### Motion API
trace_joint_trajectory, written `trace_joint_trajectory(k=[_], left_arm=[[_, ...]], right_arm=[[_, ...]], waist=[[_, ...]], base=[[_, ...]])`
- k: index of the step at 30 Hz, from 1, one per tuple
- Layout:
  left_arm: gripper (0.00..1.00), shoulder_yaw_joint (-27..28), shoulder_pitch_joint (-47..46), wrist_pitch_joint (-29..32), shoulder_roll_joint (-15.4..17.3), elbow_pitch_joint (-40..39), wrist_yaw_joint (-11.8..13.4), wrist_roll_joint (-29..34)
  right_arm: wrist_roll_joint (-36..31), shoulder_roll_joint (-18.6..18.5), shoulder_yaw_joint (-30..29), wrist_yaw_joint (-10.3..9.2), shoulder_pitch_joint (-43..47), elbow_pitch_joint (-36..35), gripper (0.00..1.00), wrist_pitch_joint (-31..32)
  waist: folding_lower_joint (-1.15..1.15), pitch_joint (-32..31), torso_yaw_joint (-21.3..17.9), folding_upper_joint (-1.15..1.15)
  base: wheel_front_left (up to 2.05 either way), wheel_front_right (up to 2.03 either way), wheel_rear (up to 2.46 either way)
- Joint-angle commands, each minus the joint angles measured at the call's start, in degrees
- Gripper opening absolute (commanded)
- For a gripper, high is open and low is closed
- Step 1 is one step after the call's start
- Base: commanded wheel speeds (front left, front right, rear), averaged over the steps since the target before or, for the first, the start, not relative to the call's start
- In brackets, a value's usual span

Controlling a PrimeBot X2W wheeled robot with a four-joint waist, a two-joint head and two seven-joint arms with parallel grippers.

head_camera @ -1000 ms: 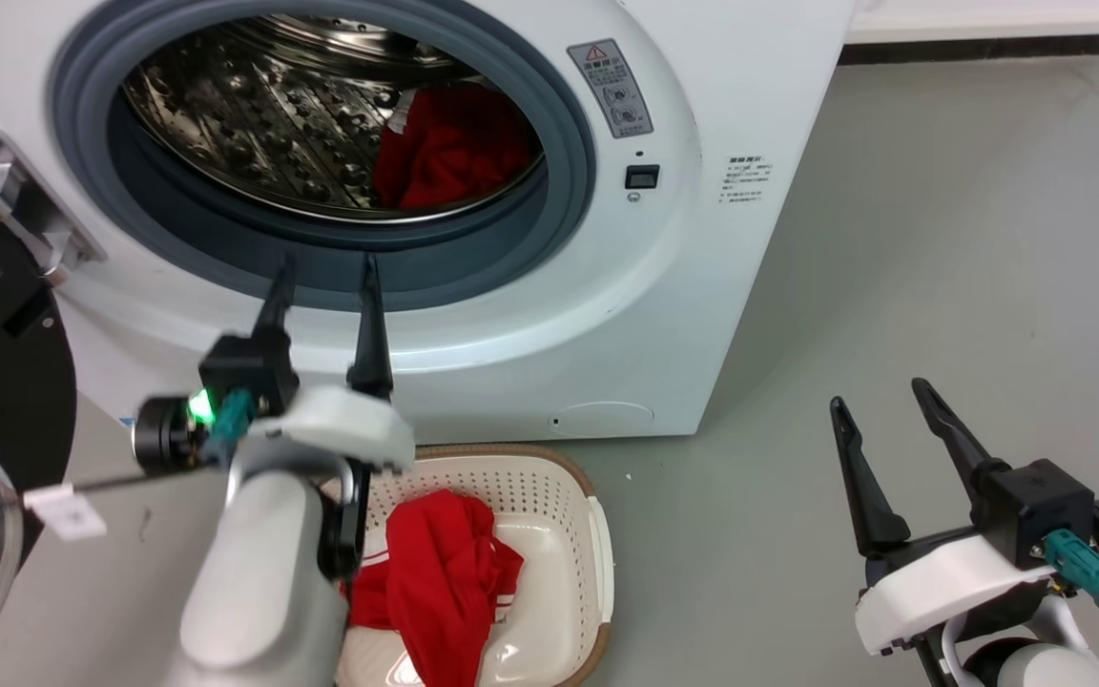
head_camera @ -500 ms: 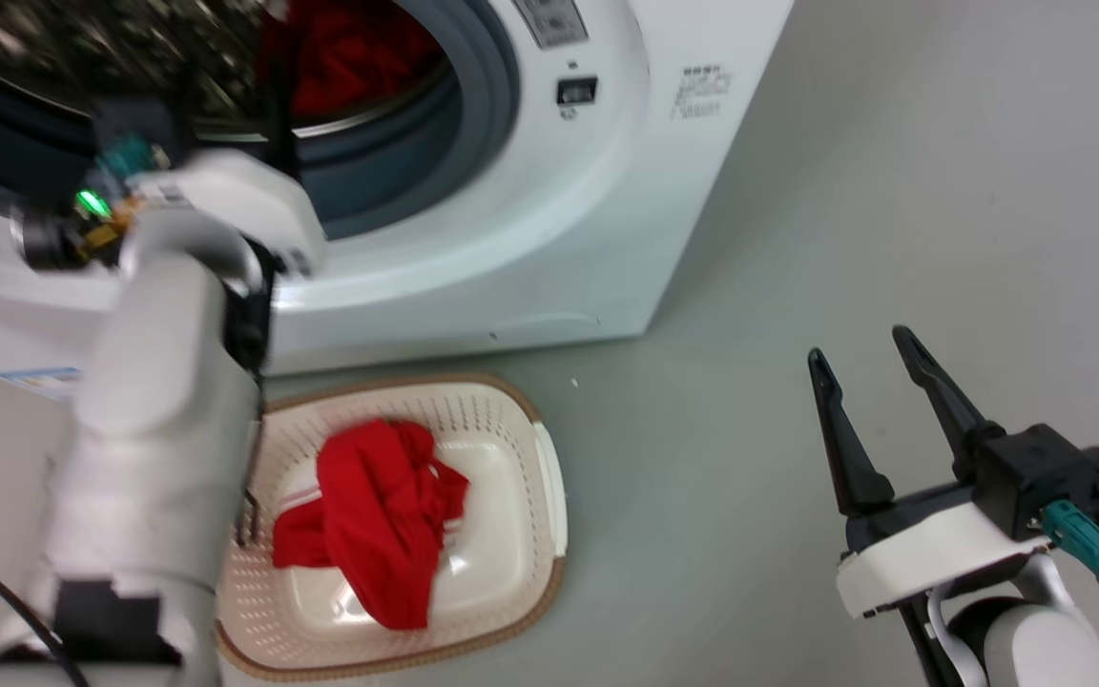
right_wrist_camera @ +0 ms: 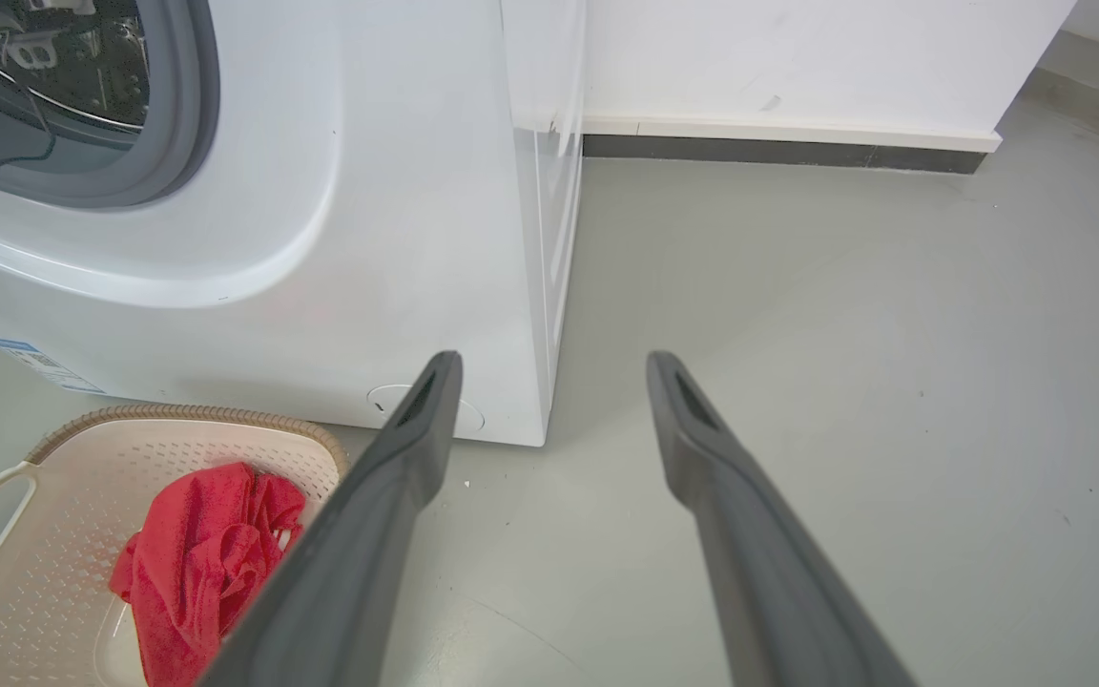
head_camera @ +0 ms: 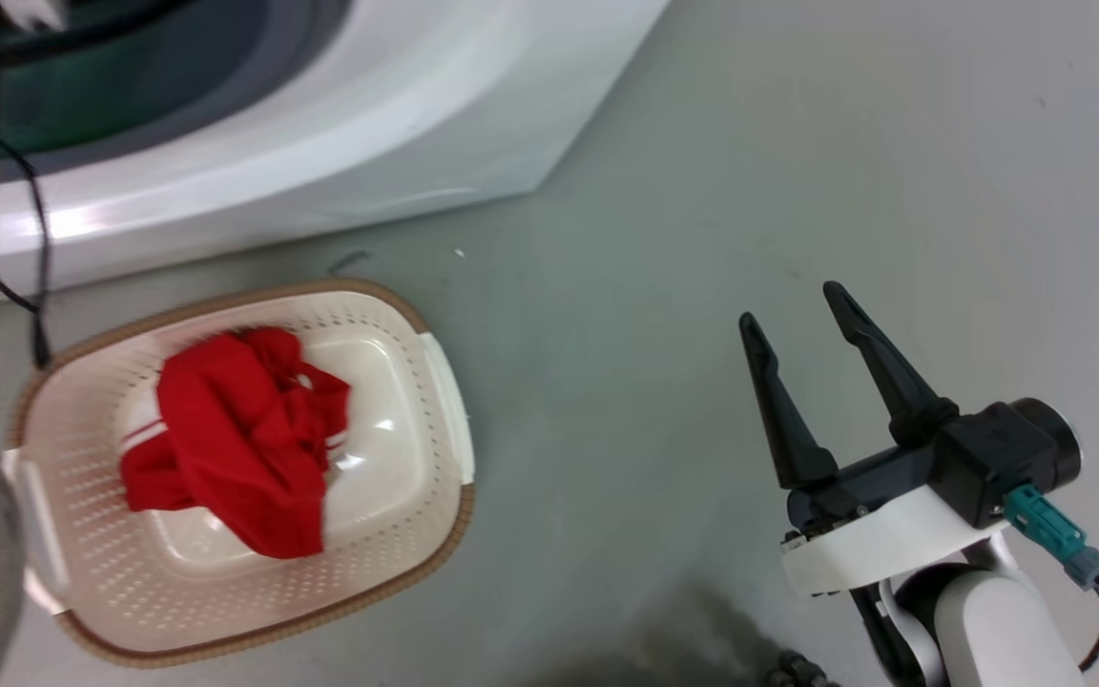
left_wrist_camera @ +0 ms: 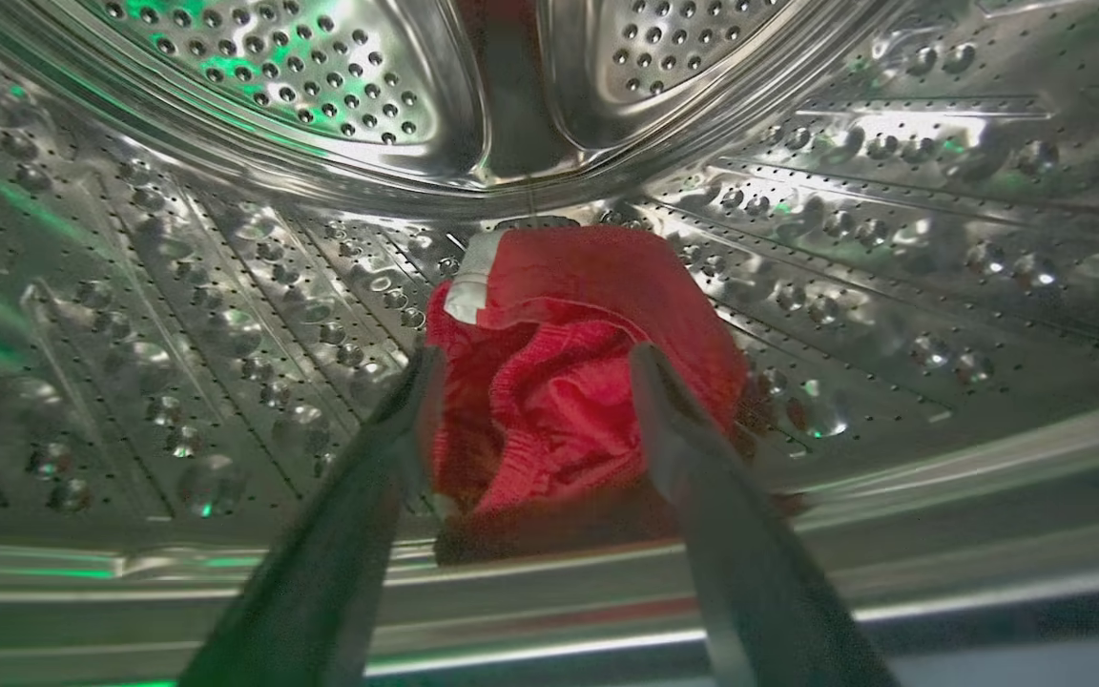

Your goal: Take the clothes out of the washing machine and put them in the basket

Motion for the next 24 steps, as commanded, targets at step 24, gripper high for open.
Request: trace_joint_trajectory(k=[24], left_arm=[[1.00,-5.4,-15.0,28.1,10.2,-0.1,-0.2,3.0]], right_arm=[[5.6,0.2,7.2,-0.05,1.0,3.5,1.00,-4.0]], waist=[[-0.01,10.6,-10.7,0.00]], base=[[0.00,0.00,0.00]])
